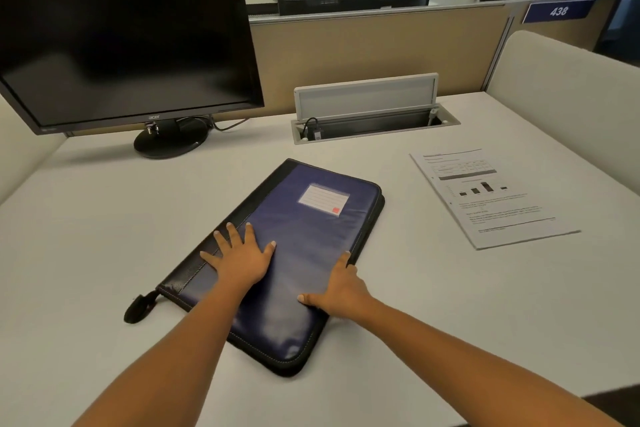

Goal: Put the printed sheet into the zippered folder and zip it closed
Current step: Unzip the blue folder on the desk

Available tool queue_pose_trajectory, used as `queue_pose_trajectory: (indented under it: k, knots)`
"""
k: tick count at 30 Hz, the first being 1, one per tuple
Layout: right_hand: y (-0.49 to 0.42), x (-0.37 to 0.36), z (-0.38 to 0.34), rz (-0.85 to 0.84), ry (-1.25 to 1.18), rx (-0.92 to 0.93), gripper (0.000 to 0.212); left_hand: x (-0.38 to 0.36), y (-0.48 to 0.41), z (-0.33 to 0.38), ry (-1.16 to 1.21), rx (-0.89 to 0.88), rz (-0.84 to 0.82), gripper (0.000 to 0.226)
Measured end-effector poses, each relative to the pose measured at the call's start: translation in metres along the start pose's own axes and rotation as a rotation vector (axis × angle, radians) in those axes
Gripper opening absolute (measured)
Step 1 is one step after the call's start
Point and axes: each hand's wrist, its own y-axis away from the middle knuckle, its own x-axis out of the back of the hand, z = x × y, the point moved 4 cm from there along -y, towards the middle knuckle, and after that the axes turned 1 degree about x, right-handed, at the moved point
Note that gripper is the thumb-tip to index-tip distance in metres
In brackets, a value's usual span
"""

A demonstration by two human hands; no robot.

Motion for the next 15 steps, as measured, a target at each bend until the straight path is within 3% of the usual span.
queue_pose_trajectory:
  k: [5, 10, 15]
  knots:
    - [-0.009, 0.019, 0.006, 0.145, 0.146, 0.039, 0.096, -0.008, 0.010, 0.012, 0.035, 0.040, 0.058, 0.076]
    - [-0.036, 0.057, 0.012, 0.307, 0.258, 0.078, 0.089, -0.019, 0.024, 0.028, 0.067, 0.103, 0.082, 0.082]
    - [-0.083, 0.095, 0.012, 0.207, 0.346, 0.147, 0.094, -0.024, 0.023, 0.027, 0.037, 0.116, 0.123, 0.081]
